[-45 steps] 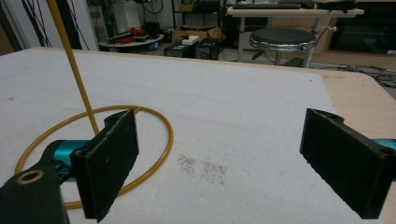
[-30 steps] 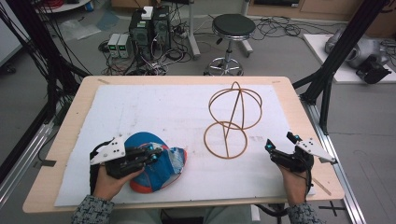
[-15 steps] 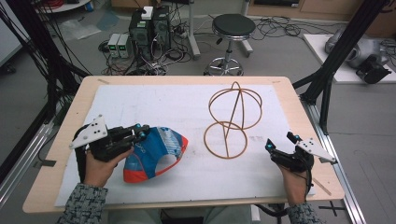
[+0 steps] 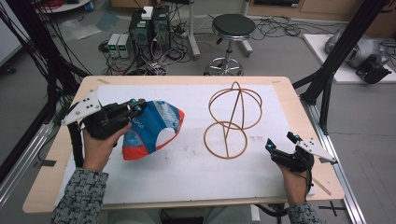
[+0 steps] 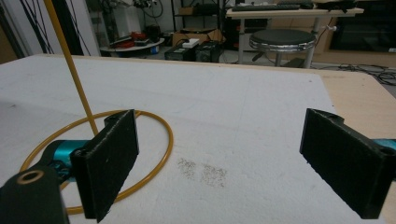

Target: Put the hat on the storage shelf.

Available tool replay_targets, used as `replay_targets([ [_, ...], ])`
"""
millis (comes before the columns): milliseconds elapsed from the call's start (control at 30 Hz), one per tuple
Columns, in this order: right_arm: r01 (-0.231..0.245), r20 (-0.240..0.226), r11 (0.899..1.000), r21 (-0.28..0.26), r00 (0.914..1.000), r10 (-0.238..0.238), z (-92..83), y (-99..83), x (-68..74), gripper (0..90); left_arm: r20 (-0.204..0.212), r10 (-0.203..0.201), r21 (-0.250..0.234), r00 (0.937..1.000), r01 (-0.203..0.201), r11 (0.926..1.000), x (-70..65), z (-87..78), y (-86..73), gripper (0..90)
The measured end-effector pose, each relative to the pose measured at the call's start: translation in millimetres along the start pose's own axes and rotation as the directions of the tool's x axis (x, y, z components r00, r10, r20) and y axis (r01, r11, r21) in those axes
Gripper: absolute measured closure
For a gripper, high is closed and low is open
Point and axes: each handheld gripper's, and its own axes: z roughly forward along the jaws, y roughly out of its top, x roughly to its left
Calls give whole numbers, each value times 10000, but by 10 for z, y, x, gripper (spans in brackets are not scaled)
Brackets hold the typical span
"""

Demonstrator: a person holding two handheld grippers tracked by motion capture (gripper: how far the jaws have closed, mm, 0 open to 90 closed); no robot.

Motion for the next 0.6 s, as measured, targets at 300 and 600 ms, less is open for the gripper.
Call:
replay_targets([
  [300, -53, -24, 10000, -1, 10000, 53, 5, -3, -14, 108, -160, 251, -333, 9996, -256, 9991, 65, 209, 276, 887],
  [600, -95, -22, 9999, -55, 10000, 95, 0, -2, -22, 109, -424, 251, -504, 9988, -272, 9984, 55, 486, 456, 887],
])
